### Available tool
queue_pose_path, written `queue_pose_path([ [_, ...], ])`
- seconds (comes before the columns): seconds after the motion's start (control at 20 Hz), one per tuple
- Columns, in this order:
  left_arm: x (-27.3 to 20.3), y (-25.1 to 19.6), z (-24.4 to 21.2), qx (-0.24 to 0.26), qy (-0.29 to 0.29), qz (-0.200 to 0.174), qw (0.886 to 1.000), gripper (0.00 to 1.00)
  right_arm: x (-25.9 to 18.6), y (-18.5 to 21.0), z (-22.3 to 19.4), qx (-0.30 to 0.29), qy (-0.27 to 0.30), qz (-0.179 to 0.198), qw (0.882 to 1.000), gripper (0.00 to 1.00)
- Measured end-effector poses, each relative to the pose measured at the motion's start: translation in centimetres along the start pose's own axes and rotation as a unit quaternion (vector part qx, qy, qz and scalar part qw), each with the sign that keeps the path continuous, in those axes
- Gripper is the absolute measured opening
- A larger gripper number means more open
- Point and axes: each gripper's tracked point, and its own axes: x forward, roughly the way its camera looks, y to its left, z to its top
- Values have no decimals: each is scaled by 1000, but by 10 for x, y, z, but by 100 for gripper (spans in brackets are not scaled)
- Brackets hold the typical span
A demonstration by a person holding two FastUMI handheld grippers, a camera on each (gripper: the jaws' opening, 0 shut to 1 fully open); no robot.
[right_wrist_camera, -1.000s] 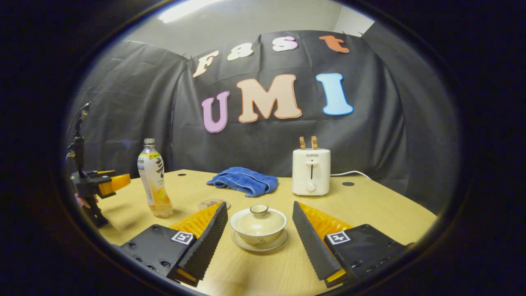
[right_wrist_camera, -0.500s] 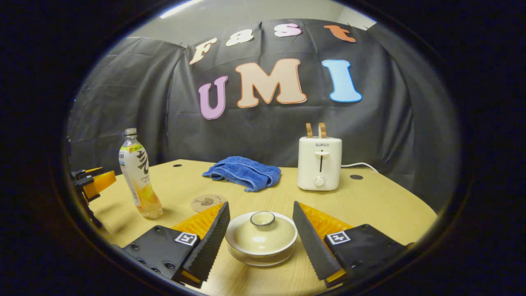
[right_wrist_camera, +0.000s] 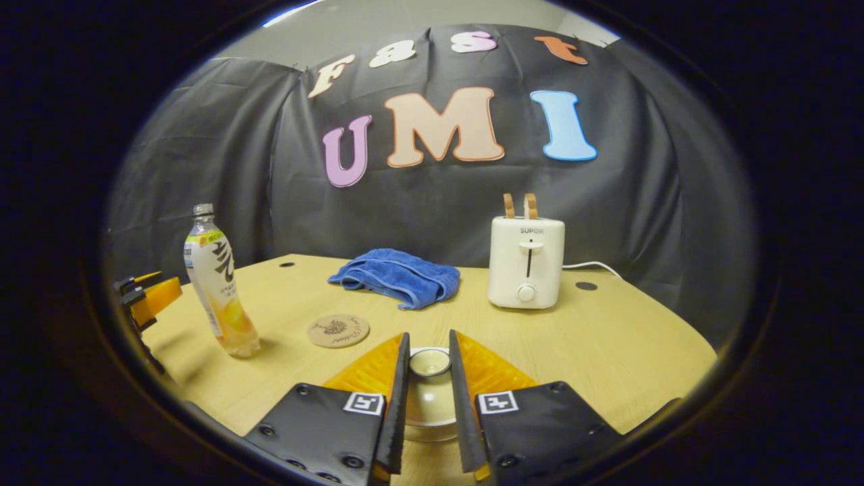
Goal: Open the teacup lid with one hand, grasp the water bottle and pour water into the teacup with the other hand; after pouring, place the water bottle on the coaster and then close the teacup lid.
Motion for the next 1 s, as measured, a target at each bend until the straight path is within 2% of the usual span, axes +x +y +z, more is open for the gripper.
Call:
queue_pose_path([
  [0.3, 1, -2, 0, -1, 0, -4, 1000, 93, -11, 0, 12, 7, -41, 7, 999, 31],
  [0.55, 0, -6, -1, -2, -1, -16, 1000, 93, -23, -3, 19, 9, -73, 2, 997, 34],
  [0.8, -1, -34, 1, -3, -4, -88, 996, 93, -40, -10, 19, 11, -80, -8, 997, 34],
  [1.0, -5, -58, 1, -3, -5, -152, 988, 93, -53, -22, 18, 13, -82, -24, 996, 31],
])
